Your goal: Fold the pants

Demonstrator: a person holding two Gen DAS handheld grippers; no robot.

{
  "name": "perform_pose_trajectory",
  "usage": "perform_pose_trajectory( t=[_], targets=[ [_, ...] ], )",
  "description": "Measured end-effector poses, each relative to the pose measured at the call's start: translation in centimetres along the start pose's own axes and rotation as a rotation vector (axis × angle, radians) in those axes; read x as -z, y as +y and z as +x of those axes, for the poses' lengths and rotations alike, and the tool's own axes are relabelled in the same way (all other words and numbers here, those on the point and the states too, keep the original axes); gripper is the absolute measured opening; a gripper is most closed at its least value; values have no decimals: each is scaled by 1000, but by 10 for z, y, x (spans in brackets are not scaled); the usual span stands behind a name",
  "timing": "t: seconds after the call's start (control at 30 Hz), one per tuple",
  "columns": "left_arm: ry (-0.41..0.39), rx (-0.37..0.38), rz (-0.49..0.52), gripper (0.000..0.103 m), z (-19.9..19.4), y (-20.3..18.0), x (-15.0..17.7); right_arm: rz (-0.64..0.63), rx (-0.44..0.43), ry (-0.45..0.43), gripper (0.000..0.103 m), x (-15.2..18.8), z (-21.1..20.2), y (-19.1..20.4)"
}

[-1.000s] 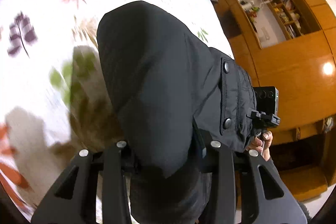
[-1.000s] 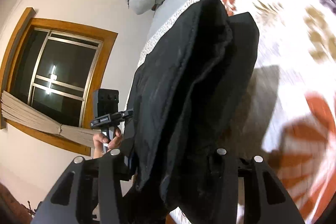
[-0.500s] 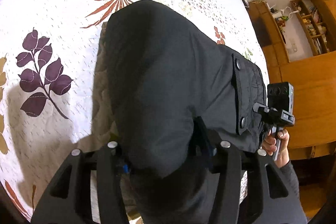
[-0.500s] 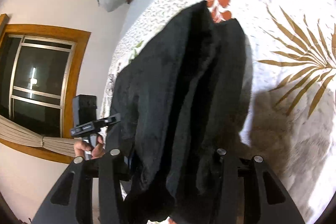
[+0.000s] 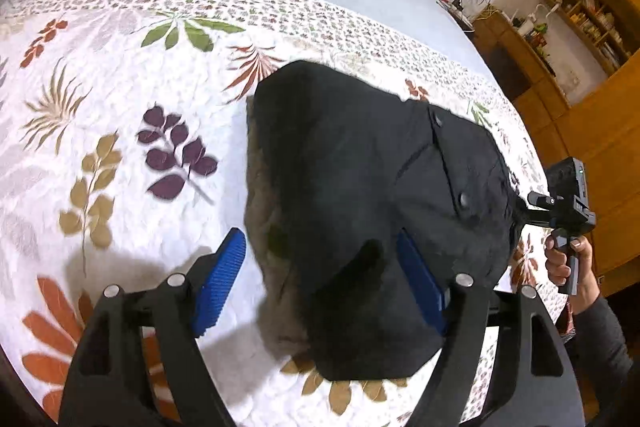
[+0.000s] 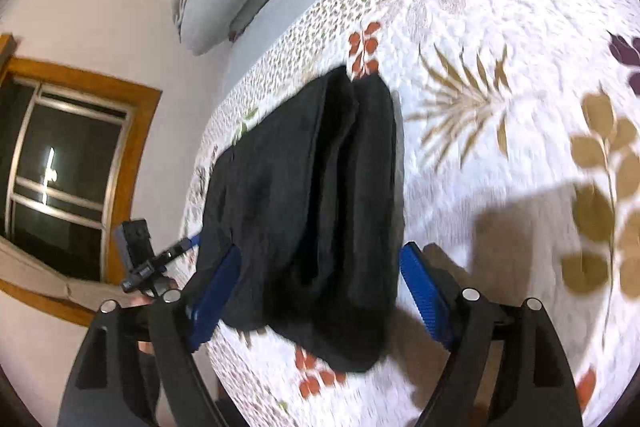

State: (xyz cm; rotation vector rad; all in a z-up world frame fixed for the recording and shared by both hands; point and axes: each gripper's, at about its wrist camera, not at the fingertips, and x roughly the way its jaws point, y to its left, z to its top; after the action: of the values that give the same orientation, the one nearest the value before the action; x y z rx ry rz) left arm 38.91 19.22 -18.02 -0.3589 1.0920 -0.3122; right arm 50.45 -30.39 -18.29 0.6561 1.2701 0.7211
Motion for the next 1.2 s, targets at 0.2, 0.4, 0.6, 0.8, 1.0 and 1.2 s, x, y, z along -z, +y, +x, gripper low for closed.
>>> perform_pose_trajectory(
  t=[0.2,0.4,0.6,0.8,1.0,1.2],
  targets=[
    [68,-93,-13,78,26,3,16,-11,124,12,83,12,15,-12],
    [48,-37,-68,77,23,9,21,13,96,14,85,12,5,-12],
    [-118,-13,-165,90,-37,20,51,16,43,-127,90,49,-45,5],
    [-223,-42,-187,97,-96,1,105,-43,225,-287,93,129,-95,30],
    [-331,-129,-134,100,-154,-44,167,-76,305,-361,96,201,-130,55],
    [-397,-308,-17,100,-196,-117,221,-172,423,-420,100,271,-165,109]
  ],
)
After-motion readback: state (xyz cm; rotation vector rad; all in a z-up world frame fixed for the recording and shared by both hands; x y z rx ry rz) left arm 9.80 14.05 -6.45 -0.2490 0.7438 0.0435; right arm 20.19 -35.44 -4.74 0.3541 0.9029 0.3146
